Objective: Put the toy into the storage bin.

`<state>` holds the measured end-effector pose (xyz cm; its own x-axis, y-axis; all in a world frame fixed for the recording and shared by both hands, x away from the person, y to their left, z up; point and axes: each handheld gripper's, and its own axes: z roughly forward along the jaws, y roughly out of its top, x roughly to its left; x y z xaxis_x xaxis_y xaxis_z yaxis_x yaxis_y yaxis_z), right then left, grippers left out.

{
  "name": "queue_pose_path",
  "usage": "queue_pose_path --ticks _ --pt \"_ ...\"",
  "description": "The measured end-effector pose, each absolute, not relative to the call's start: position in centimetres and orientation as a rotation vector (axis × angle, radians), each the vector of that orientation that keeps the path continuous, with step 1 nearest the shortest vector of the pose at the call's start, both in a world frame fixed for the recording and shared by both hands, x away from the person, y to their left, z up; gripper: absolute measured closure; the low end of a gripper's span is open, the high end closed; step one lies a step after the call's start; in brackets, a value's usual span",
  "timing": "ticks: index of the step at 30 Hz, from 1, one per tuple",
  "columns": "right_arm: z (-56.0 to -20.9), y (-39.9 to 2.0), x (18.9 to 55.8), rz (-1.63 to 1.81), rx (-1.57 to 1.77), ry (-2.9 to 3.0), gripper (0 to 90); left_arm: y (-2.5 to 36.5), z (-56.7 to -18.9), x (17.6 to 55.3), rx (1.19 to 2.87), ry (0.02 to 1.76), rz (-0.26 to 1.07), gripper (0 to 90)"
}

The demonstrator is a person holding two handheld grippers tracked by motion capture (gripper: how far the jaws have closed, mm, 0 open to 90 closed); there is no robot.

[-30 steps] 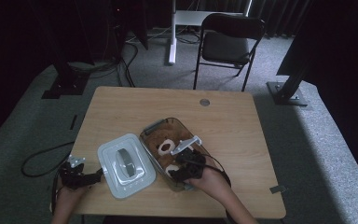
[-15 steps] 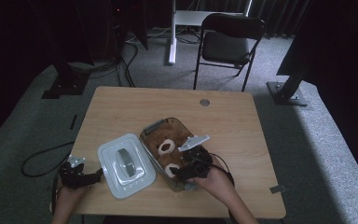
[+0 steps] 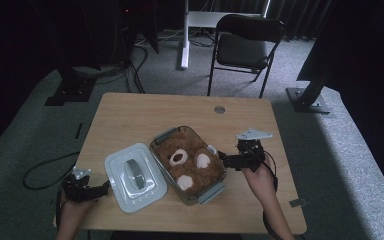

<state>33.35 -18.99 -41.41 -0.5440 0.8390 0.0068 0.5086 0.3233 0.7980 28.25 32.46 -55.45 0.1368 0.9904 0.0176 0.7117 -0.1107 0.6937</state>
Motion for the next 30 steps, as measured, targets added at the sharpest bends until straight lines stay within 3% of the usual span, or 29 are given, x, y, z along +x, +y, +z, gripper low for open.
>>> queue_pose_path --ticks 7,17,30 --pt "-45.5 -21.1 35.4 0.968 1.281 2.120 10.9 31.1 -53.8 27.5 1.862 1.593 0.645 1.7" --pt "-50.7 -20.3 35.8 0.907 1.315 2.196 10.9 27.4 -52.4 27.1 1.865 1.504 0.540 1.6" --pt "-52.6 -19.7 35.1 0.933 1.333 2.242 11.8 22.4 -52.3 29.6 1.916 1.441 0.515 1.6"
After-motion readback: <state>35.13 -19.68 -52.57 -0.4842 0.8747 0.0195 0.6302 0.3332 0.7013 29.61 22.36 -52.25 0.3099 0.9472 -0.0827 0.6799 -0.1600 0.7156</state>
